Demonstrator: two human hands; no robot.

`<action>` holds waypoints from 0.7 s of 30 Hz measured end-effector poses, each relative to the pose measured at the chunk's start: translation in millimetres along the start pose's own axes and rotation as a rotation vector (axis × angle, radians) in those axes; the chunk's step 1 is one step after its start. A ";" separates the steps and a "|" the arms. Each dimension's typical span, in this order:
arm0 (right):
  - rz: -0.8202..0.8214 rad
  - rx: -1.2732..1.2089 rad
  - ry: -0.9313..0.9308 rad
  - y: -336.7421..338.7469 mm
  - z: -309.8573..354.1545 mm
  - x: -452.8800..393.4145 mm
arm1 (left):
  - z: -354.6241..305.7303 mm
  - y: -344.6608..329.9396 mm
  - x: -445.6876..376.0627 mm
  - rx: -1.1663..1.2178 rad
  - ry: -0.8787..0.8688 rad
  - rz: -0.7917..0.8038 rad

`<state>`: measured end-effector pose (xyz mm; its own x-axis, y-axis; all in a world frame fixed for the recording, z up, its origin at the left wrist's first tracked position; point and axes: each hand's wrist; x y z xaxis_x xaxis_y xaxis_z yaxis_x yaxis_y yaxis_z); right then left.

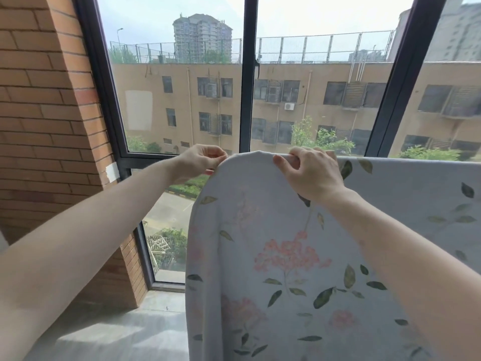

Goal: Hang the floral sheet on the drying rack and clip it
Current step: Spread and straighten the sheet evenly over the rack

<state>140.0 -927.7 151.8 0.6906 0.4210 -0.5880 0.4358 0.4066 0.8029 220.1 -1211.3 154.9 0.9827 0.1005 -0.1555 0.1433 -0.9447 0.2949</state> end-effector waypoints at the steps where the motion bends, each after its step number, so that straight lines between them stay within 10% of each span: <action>1: 0.005 -0.004 -0.003 1.3 1.2 1.2 | 3.6 -0.3 0.2 0.055 0.043 0.026; 10: -0.048 -0.069 0.167 -8.1 60.8 8.9 | 11.8 -9.1 3.0 0.192 0.041 -0.101; 14: -0.059 -0.048 0.175 -18.5 58.3 16.1 | 57.9 -9.8 30.7 0.026 -0.061 -0.366; 21: -0.079 -0.018 0.169 -27.0 61.2 17.0 | 134.8 -16.0 102.1 -0.292 0.024 -0.315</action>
<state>175.3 -981.2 126.1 0.5474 0.5167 -0.6582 0.4731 0.4577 0.7528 302.4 -1228.0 7.2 0.8876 0.3802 -0.2600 0.4606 -0.7392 0.4915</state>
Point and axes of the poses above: each hand's wrist, its own x-axis away from the middle knuckle, its own y-axis out of the back of the hand, z = x × y, and after that the axes turned 10 degrees about x, right-handed
